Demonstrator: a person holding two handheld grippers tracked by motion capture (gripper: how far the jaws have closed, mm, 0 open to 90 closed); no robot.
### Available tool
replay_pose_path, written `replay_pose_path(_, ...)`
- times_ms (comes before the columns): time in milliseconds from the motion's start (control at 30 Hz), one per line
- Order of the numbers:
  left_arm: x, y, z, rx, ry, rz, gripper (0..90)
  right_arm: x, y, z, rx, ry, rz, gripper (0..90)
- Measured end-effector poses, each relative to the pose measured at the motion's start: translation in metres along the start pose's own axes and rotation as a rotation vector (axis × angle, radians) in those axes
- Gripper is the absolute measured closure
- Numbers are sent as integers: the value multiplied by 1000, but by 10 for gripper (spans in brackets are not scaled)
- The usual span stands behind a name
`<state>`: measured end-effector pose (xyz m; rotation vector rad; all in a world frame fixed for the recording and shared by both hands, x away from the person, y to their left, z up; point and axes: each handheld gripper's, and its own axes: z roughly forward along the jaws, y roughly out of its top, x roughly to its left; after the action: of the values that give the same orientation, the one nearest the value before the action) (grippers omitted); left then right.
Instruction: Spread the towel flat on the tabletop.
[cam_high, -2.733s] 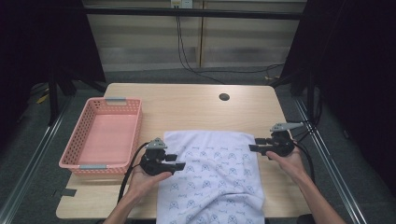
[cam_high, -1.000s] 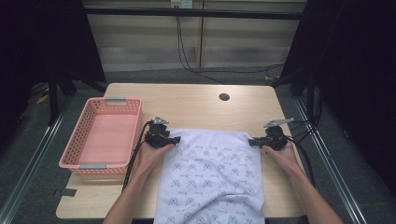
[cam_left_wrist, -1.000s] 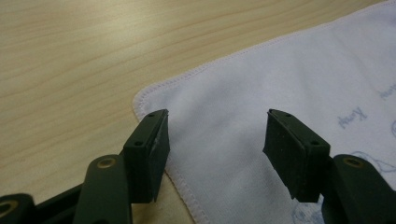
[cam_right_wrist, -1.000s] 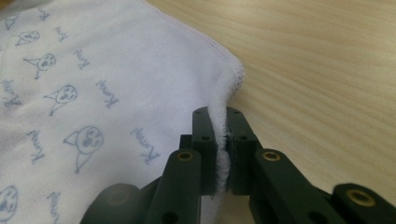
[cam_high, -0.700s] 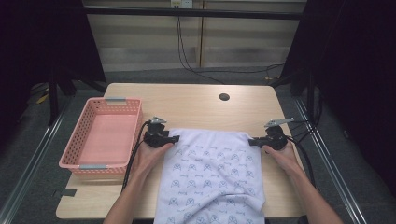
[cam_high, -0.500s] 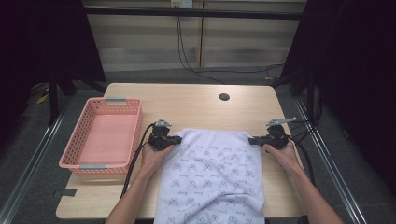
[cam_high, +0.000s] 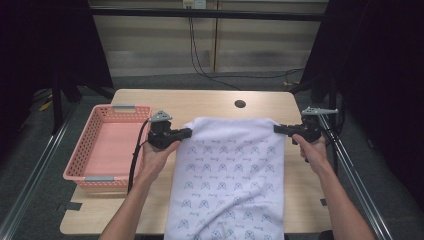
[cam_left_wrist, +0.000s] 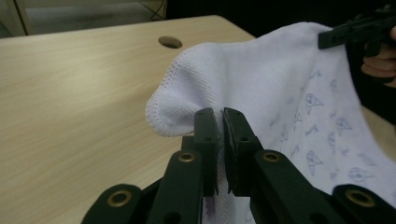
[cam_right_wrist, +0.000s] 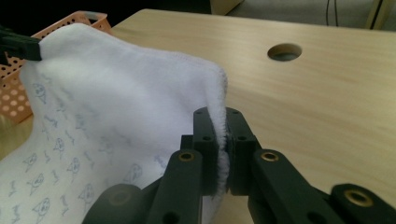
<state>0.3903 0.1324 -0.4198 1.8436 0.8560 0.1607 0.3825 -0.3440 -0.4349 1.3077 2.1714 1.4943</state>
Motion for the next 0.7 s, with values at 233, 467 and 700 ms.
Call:
replay_pose_path(233,13,30,-21,-68,48,15,849,3,38,2,-72,13,-21,857)
replay_pose_path(467,23,62,-28,-119,69,20,849,7,80,8,-91,-37,-53,860)
replay_pose_path(700,25,93,-42,-169,91,52,849,19,123,0,-138,-108,-110,865)
